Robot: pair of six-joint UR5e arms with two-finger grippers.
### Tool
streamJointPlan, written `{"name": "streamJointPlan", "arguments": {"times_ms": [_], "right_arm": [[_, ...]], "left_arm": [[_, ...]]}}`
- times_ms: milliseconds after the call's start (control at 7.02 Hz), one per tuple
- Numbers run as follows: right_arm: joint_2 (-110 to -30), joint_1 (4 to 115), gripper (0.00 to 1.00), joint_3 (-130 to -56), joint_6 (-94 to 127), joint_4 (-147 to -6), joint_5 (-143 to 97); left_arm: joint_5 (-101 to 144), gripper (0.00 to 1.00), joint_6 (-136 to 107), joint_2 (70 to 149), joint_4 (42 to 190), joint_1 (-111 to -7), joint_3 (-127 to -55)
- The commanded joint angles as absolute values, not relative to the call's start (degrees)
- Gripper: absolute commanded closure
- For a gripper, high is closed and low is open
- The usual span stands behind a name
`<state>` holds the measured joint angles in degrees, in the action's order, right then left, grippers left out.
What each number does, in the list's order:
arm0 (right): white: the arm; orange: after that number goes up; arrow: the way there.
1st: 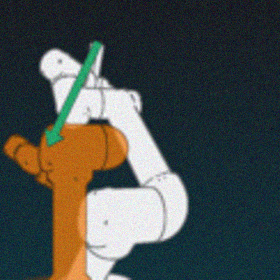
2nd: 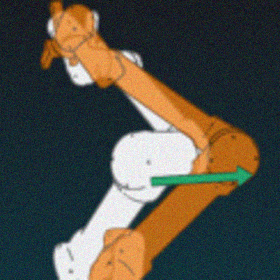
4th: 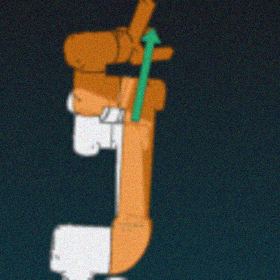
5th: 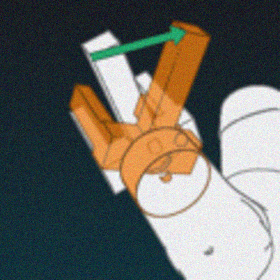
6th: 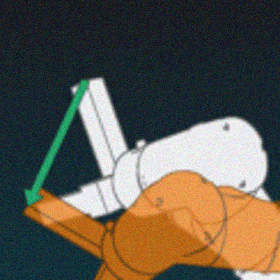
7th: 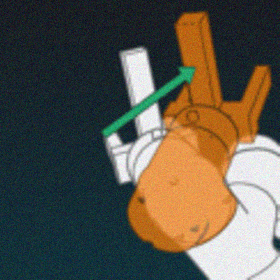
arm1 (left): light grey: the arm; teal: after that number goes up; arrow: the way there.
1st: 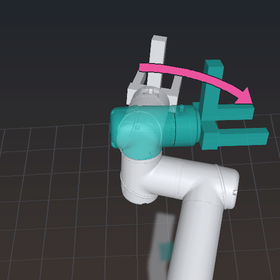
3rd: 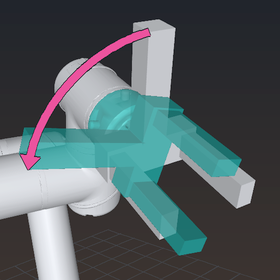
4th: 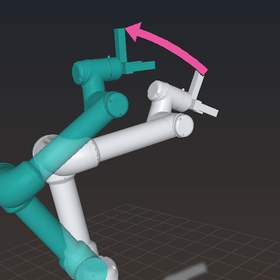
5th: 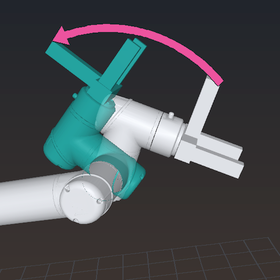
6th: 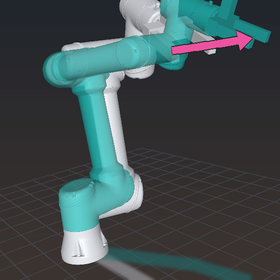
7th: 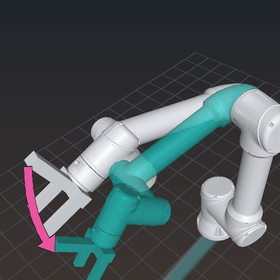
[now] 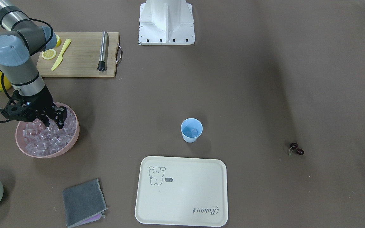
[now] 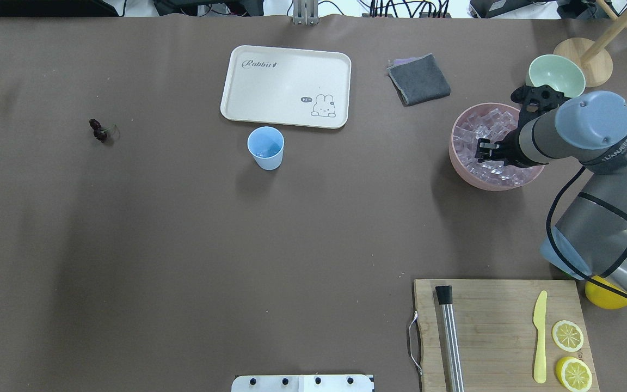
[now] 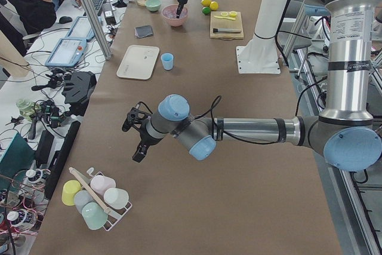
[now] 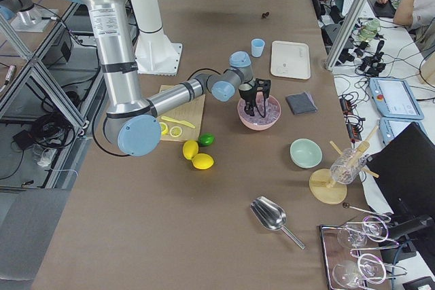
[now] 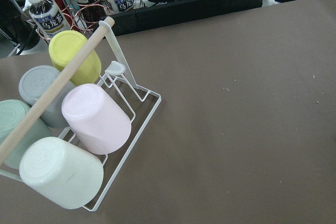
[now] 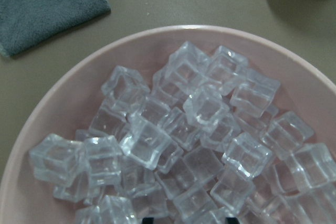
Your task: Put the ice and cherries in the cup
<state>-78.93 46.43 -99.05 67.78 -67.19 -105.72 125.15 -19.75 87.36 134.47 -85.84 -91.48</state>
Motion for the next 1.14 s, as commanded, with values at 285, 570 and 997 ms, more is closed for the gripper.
{"name": "streamJointPlan", "arguments": {"times_ms": [285,570,997], "right_arm": [[-77.88,54.13,1.0,-101.5,63.46,-67.41,-109.51],[-71.75,54.67,1.0,-101.87,63.54,-67.59,-107.59],[-59.71,48.72,1.0,-101.16,64.15,-68.11,-103.1]], "left_arm": [[125.24,0.02,-20.04,87.36,134.47,-85.69,-91.76],[125.94,0.02,-20.04,87.36,134.47,-85.52,-91.85],[125.95,0.02,-20.04,87.54,134.56,-83.95,-92.02]]}}
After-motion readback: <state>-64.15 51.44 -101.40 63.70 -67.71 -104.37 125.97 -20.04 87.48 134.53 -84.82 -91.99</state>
